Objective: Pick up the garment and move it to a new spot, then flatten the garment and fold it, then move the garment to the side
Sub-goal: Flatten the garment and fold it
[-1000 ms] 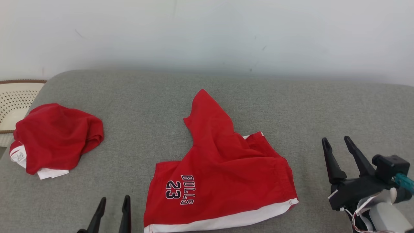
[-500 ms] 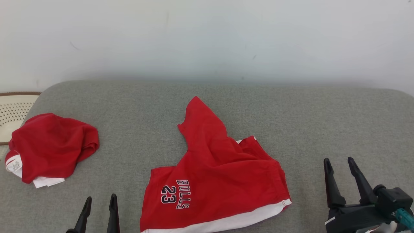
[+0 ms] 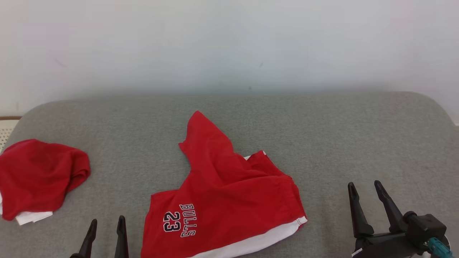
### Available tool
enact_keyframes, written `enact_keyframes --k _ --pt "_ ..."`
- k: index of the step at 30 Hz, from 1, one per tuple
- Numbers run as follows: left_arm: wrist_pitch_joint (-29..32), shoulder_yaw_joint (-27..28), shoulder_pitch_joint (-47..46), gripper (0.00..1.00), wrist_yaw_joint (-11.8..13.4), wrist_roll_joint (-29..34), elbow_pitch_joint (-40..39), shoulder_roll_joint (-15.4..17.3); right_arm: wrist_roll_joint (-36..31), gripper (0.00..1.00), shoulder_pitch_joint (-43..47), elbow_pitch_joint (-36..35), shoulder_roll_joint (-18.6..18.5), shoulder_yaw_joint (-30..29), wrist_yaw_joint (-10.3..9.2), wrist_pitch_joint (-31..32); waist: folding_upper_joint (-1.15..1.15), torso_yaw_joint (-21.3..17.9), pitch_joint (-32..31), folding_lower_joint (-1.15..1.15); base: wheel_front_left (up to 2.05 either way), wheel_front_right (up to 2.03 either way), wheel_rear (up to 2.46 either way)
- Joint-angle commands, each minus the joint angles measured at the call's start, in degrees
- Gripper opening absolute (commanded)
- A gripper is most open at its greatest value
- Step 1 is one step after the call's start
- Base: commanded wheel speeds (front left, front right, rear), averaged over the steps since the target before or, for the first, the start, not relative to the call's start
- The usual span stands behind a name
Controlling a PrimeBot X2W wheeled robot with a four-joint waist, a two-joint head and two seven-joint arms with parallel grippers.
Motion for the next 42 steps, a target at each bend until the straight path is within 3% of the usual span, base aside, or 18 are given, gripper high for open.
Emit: enact_keyframes --k 1,13,42 --pt "-0.22 0.57 -0.52 1.00 0.02 0.41 0.18 0.00 -0.35 1.00 -0.23 0.03 0.11 0.10 -0.01 -0.05 0.00 -1.60 0.27 0.00 0.00 0.00 0.00" --pt "-0.16 0.75 -0.34 1.00 0.39 1.76 0.87 0.00 -0.28 1.00 -0.84 1.01 0.49 1.29 -0.01 -0.05 0.00 -3.53 0.85 0.00 0.00 0.00 0.00" --pt "-0.16 1.59 -1.30 1.00 -0.28 4.34 1.78 0.03 0.12 1.00 -1.57 2.52 0.57 1.72 -0.01 -0.05 0.00 -2.89 1.03 0.00 0.00 0.00 0.00"
